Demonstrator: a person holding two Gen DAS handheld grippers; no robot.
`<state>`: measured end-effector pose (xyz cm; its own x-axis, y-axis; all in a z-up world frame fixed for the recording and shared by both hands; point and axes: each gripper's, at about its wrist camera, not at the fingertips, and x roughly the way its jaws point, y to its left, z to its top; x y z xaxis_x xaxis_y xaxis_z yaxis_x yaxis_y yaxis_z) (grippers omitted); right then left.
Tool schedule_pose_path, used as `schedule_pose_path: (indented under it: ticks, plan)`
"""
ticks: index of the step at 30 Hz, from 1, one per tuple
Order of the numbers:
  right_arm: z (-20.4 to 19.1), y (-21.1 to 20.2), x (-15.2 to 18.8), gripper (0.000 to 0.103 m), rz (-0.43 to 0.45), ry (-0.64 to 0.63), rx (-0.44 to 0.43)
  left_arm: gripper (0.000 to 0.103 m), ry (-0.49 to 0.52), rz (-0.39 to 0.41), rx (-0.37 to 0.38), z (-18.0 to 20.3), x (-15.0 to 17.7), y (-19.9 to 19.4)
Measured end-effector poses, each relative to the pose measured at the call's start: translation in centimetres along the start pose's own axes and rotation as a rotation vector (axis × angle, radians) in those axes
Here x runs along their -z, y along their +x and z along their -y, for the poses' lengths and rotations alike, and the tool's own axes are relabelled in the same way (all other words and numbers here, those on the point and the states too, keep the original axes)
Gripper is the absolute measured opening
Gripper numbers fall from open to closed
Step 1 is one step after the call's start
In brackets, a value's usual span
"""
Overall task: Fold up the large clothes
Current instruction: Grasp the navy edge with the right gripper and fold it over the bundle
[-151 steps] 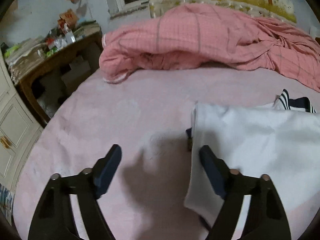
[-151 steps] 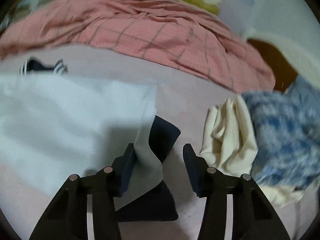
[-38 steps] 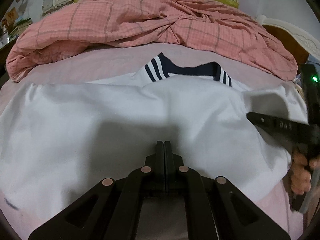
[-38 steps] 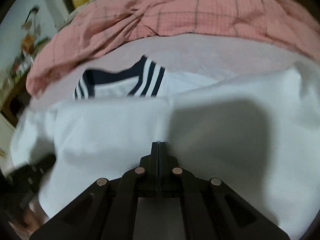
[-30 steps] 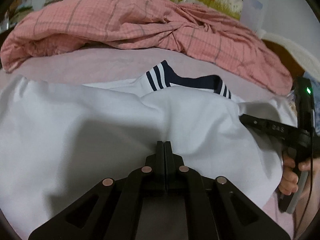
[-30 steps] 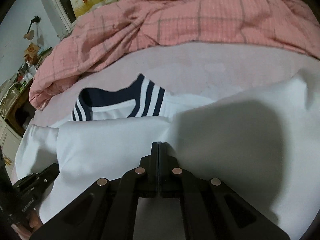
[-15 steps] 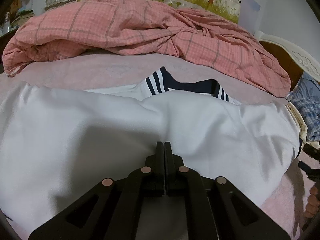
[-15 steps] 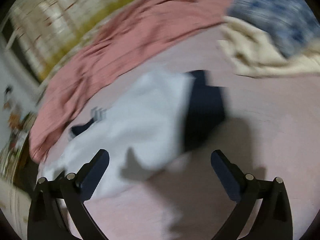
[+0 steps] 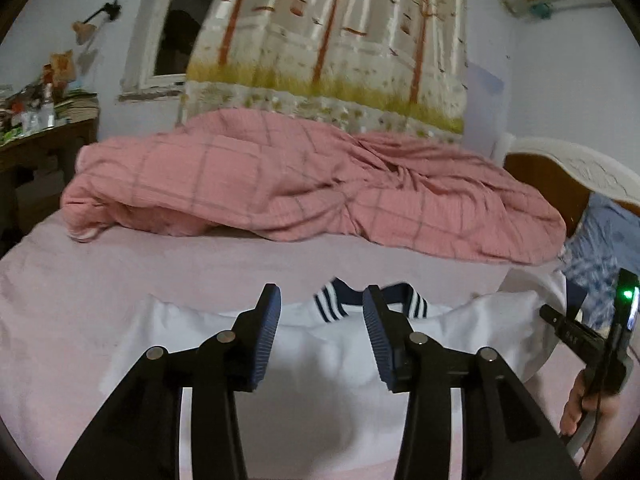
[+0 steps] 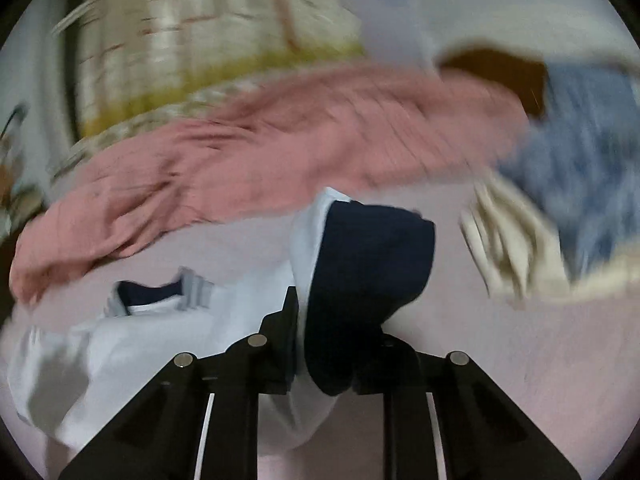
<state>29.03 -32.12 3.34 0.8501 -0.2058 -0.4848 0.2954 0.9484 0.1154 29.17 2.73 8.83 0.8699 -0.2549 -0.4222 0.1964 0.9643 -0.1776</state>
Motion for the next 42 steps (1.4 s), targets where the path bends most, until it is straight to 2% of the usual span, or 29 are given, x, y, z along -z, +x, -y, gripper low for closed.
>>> schedule_pose_path:
  ticks: [2,5,9,11,12,13,14,15,16,17,18,22,25,28,29,30,31,32,34,36,38,39,40,41,42]
  plan:
    - [-4.3,-2.3,-1.0,0.020,0.038,-0.097,-0.075,0.042,-0.046,0.019,0.016,-1.0,-0.8,-1.0]
    - [-11.0,-3.5,-1.1,0.020,0.021,-0.227,-0.144,0.042,-0.081,0.020,0.019,-2.1,-1.5,-2.0]
    - [-17.9,-1.0,3.3,0.020,-0.105,-0.358,-0.187,0.042,-0.067,0.041,-0.033,-2.5,-1.9,-2.5]
    - [-19.9,1.0,6.3,0.020,-0.229,-0.386,-0.219,0.042,-0.083,0.033,-0.024,-2.8,-1.8,-2.3]
    - [-20.3,1.8,7.4,0.020,-0.264,-0.381,-0.226,0.042,-0.093,0.027,-0.018,-3.0,-1.9,-2.1]
    - [-20.3,1.4,8.5,0.020,-0.249,-0.379,-0.223,0.042,-0.098,0.023,-0.016,-3.1,-1.9,-1.9]
    - [-20.5,0.8,9.0,0.022,-0.205,-0.406,-0.209,0.042,-0.097,0.022,-0.017,-3.1,-1.9,-1.8]
    - [-20.6,0.2,8.9,0.028,-0.195,-0.419,-0.230,0.042,-0.092,0.021,-0.024,-3.2,-1.9,-1.6]
    - [-20.6,0.3,8.4,0.044,-0.208,-0.415,-0.270,0.042,-0.088,0.023,-0.034,-3.2,-1.9,-1.6]
    - [-20.2,0.1,8.0,0.062,-0.232,-0.395,-0.346,0.042,-0.085,0.023,-0.038,-3.2,-1.8,-1.7]
    - [-19.8,-0.2,7.9,0.067,-0.242,-0.375,-0.384,0.042,-0.085,0.021,-0.038,-3.3,-1.7,-1.7]
    - [-18.1,-1.4,7.3,0.068,-0.230,-0.326,-0.458,0.043,-0.102,0.006,-0.022,-3.6,-1.4,-1.4]
    - [-16.7,-2.1,5.7,0.068,-0.196,-0.235,-0.502,0.046,-0.099,0.007,-0.019,-3.5,-1.3,-1.3]
    - [-14.1,-3.3,3.3,0.068,-0.098,-0.099,-0.490,0.055,-0.079,0.005,-0.005,-3.0,-1.0,-1.1]
    - [-13.1,-3.6,2.7,0.068,-0.060,-0.069,-0.450,0.062,-0.074,-0.004,0.015,-2.7,-0.9,-0.8]
    - [-12.4,-3.7,2.1,0.068,-0.031,-0.061,-0.375,0.072,-0.076,-0.021,0.049,-2.4,-0.6,-0.3]
    - [-11.9,-3.4,1.7,0.067,-0.026,-0.077,-0.297,0.076,-0.083,-0.039,0.085,-2.1,-0.3,0.1]
    - [-11.5,-2.9,1.5,0.067,-0.026,-0.089,-0.267,0.077,-0.094,-0.061,0.133,-1.8,0.1,0.7]
    - [-10.8,-1.2,1.7,0.067,-0.073,-0.111,-0.218,0.077,-0.097,-0.134,0.228,-0.7,1.2,2.6]
    - [-11.0,1.4,2.3,0.067,-0.202,-0.161,-0.177,0.077,-0.094,-0.207,0.280,0.5,2.5,4.6]
    - [-11.2,3.5,3.2,0.067,-0.353,-0.195,-0.172,0.077,-0.120,-0.289,0.329,1.5,4.7,7.1]
    - [-11.3,3.9,3.3,0.067,-0.379,-0.200,-0.178,0.076,-0.149,-0.345,0.352,1.7,6.0,8.6]
    - [-11.2,3.7,3.1,0.067,-0.371,-0.211,-0.179,0.073,-0.184,-0.411,0.325,1.7,7.4,10.2]
    - [-11.1,3.6,3.0,0.067,-0.375,-0.220,-0.182,0.065,-0.201,-0.449,0.277,1.6,8.5,11.2]
    - [-11.0,3.7,3.0,0.067,-0.391,-0.222,-0.198,0.065,-0.201,-0.442,0.263,1.6,9.0,11.5]
